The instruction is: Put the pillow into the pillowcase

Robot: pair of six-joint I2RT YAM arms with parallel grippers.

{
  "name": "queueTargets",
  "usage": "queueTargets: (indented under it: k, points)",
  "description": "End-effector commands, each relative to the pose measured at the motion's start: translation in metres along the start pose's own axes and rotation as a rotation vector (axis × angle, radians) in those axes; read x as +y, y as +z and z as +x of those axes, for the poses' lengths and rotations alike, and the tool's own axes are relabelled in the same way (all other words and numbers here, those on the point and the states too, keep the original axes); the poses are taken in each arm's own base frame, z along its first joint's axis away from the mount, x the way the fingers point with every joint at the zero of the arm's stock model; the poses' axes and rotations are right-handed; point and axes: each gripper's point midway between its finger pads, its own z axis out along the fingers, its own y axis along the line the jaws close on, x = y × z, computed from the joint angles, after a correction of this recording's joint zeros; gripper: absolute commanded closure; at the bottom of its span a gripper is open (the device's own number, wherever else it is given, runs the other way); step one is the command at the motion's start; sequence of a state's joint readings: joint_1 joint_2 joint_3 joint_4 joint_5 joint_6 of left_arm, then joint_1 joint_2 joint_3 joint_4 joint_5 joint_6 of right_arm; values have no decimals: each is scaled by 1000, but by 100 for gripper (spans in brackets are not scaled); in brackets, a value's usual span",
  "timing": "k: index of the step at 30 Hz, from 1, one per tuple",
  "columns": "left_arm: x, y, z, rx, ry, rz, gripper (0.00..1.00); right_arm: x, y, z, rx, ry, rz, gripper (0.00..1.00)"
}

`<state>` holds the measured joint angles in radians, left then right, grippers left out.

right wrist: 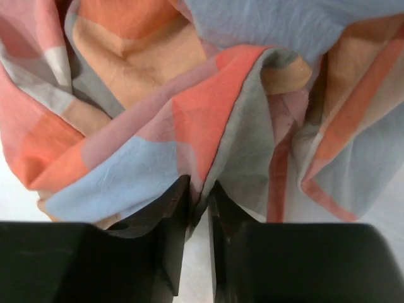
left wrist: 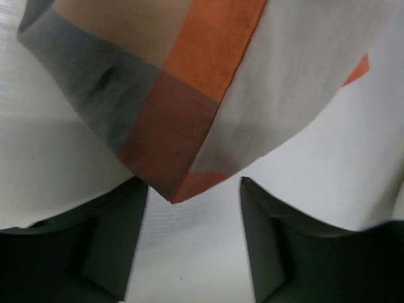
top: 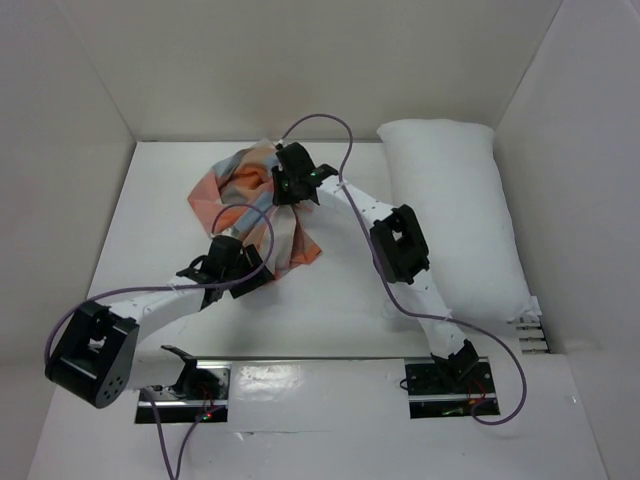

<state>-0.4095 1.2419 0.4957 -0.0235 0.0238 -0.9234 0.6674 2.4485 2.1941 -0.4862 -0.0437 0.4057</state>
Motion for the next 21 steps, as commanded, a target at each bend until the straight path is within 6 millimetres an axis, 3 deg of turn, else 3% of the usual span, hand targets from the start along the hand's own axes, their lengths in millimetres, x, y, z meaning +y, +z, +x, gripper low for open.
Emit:
queueTargets:
  k: [1, 3, 7, 9, 12, 15, 17, 19, 21]
  points:
    - [-16, 9, -26, -92, -13, 21, 33, 16, -24, -47, -110, 39, -68, 92]
    - [-15, 13, -34, -102, -20, -5, 43, 23, -37, -56, -138, 45, -95, 100]
    - [-18, 12, -54, -156, -13, -58, 73, 36, -72, -84, -188, 44, -140, 100]
    - [-11, 13, -64, -169, -17, -100, 100, 44, -96, -104, -228, 42, -173, 100]
    - [6, 3, -80, -169, -36, -217, 100, 47, -128, -127, -282, 42, -202, 100]
    - [15, -23, -90, -175, 0, -269, 100, 47, -151, -142, -317, 41, -244, 100]
    - [9, -54, -114, -253, 17, -247, 100, 47, -178, -163, -373, 46, -284, 100]
    - [20, -79, -130, -297, -18, -279, 100, 56, -202, -181, -427, 49, -369, 100]
    - [5, -116, -162, -394, -19, -226, 100, 63, -230, -198, -464, 57, -475, 100]
